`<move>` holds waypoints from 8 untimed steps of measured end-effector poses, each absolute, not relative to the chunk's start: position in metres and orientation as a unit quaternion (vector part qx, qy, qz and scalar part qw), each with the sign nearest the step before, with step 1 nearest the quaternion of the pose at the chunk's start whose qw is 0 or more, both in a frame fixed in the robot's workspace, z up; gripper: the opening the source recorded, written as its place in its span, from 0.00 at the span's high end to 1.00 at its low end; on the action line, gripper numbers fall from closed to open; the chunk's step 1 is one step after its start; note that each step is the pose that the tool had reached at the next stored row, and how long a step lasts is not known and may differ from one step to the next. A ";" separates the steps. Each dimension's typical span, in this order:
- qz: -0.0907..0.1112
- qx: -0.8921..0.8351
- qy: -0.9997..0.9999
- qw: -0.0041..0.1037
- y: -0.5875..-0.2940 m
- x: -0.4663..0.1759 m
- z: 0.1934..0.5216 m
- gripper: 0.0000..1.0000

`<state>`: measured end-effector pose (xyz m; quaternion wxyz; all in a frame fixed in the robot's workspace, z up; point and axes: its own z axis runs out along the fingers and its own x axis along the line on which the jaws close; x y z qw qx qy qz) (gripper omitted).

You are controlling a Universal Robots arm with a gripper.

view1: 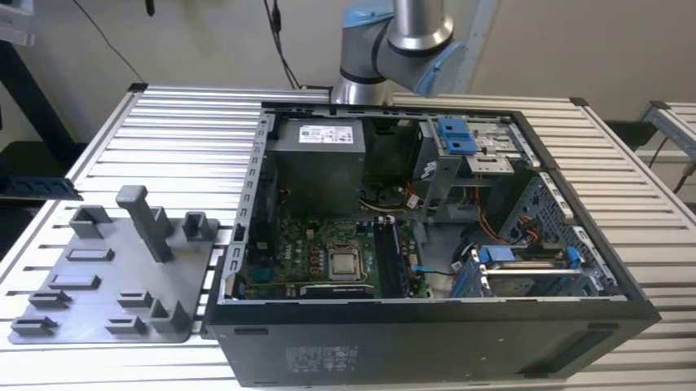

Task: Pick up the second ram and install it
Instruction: 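Pick up the second ram and move it above second insertion slot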

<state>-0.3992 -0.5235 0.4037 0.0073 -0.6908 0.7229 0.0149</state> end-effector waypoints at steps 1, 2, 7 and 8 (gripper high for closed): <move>0.015 -0.691 0.723 0.007 -0.523 -0.398 0.404 0.86; 0.015 -0.691 0.723 0.007 -0.524 -0.397 0.404 0.86; 0.016 -0.691 0.723 0.006 -0.524 -0.396 0.411 0.86; 0.016 -0.691 0.723 0.006 -0.524 -0.394 0.411 0.86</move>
